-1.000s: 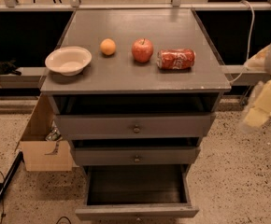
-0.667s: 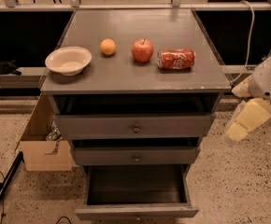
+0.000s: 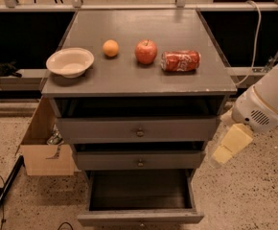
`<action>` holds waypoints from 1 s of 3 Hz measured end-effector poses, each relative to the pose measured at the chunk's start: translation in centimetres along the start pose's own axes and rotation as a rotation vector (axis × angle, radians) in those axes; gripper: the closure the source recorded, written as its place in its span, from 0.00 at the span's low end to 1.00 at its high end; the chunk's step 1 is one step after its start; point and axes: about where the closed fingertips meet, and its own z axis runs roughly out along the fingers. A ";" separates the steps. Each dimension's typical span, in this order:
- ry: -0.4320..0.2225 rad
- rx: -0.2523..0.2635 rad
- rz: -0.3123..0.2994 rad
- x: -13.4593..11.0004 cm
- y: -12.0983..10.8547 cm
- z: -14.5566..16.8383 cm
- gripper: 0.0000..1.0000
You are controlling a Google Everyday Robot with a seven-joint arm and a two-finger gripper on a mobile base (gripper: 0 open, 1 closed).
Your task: Close bottom drawer
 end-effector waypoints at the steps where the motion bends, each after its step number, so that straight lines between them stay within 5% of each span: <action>1: -0.034 -0.009 0.013 0.3 -0.1 0.9 0.00; 2: -0.139 -0.123 0.088 1.0 -1.4 5.2 0.00; 3: -0.273 -0.251 0.216 2.3 -2.9 13.1 0.00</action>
Offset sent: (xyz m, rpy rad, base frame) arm 0.0218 0.0127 -0.1100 0.3862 0.1718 -0.1310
